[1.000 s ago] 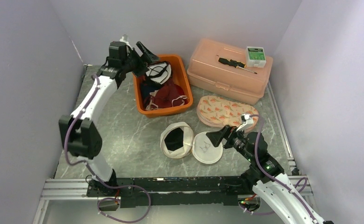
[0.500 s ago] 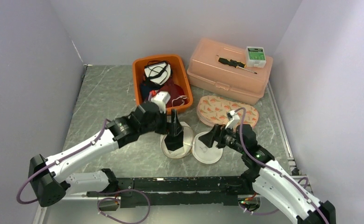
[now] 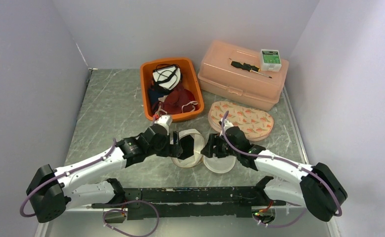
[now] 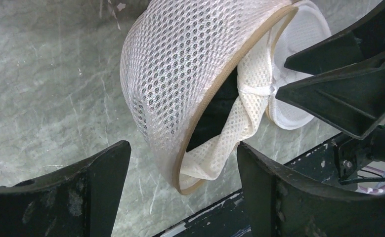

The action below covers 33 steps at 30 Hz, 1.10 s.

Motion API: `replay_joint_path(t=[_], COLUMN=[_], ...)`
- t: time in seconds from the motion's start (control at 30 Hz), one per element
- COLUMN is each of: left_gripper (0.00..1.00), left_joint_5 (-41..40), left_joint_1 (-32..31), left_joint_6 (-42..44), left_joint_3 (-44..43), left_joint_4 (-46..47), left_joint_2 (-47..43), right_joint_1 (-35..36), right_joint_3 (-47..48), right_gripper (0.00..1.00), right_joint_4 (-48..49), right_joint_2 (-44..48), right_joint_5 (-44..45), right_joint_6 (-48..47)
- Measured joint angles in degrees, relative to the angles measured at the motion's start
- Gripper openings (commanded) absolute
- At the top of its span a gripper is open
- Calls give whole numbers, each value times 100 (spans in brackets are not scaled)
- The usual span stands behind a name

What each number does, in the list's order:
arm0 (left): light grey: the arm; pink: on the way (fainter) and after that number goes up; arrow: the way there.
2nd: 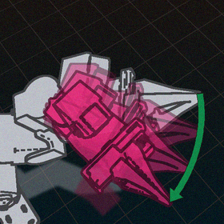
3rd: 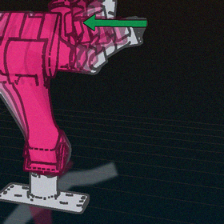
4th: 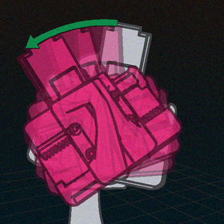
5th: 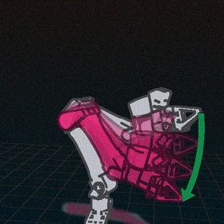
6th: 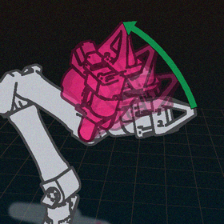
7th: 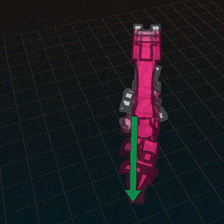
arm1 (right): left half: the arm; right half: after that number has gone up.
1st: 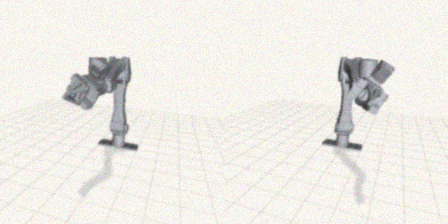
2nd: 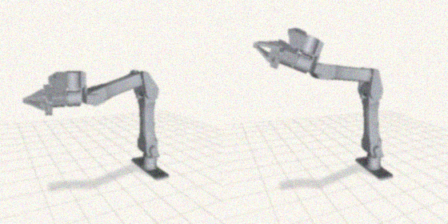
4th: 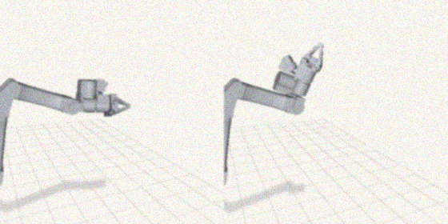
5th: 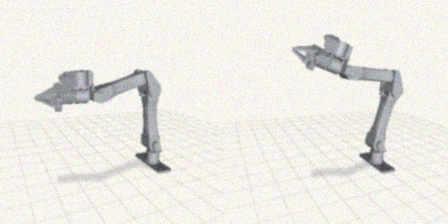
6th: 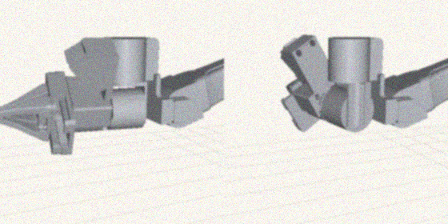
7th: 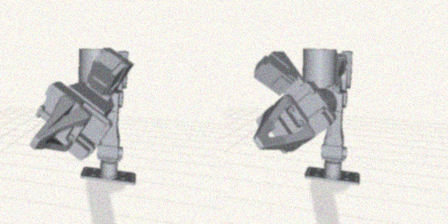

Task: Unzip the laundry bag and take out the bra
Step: Pick up the bra from the laundry bag.

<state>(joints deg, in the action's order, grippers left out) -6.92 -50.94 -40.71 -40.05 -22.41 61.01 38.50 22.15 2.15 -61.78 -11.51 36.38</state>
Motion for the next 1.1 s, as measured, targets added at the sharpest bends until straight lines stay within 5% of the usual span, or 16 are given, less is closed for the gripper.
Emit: replay_joint_path(t=[0.6,0.77,0.9,1.1], left_gripper=[43,41,40,41], left_joint_5=[164,175,212,240], left_joint_1=[-4,-4,-4,-4], left_joint_6=[-380,-400,-409,-457], left_joint_3=[518,568,647,695], left_joint_4=[737,804,804,798], left_joint_2=[361,356,334,310], right_joint_1=[669,693,780,997], right_joint_3=[957,970,984,988], right_gripper=[52,36,2,0], right_joint_4=[-68,-234,-254,-485], right_joint_2=[-929,-1296,-1349,-962], right_joint_5=[1384,1401,1401,1556], right_joint_6=[-22,2,31,48])
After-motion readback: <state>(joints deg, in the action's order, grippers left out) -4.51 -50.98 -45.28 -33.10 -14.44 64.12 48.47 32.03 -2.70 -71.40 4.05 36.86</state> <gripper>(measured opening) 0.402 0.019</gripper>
